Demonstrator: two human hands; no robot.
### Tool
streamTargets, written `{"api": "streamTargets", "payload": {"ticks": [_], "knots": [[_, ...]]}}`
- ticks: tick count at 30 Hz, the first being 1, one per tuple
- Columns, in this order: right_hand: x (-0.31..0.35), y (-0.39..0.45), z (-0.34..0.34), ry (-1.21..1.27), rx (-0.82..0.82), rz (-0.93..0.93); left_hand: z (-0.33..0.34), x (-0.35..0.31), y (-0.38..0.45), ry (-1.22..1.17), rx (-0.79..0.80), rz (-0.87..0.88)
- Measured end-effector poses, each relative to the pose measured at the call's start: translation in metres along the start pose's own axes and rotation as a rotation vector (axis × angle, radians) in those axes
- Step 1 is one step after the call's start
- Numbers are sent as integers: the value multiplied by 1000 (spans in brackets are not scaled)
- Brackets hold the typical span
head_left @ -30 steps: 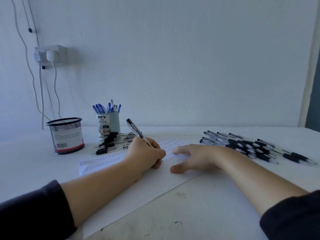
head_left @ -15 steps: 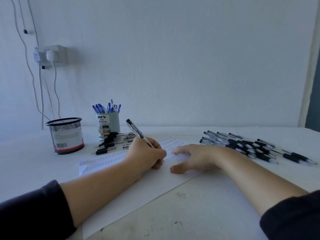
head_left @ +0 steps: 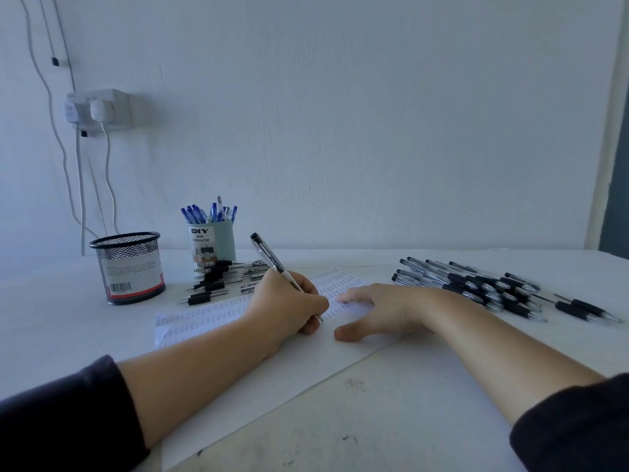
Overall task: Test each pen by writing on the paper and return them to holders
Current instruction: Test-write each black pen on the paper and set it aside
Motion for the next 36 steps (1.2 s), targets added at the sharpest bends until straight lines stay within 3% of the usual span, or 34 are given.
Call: {"api": "streamTargets", "payload": {"ticks": [11,18,23,36], "knots": [[2,-1,-1,1,-1,0,0,1,0,-26,15,-24],[1,-3,-2,4,-10,1,-25,3,14,-552,-99,-152],[1,-2,-2,11,-24,-22,-49,-1,23,-541,-258,-123],[-6,2,-5,139,-112,-10,-51,-3,20,-547,-249,-42]]}}
Point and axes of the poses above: each hand's wrist, its own y-axis towards the middle knuckle, its own z-axis out of the palm, x = y × z, the point moved 5 cm from there along y, towards the middle knuckle, and after that the axes turned 6 degrees about -y, right-handed, at the moved point
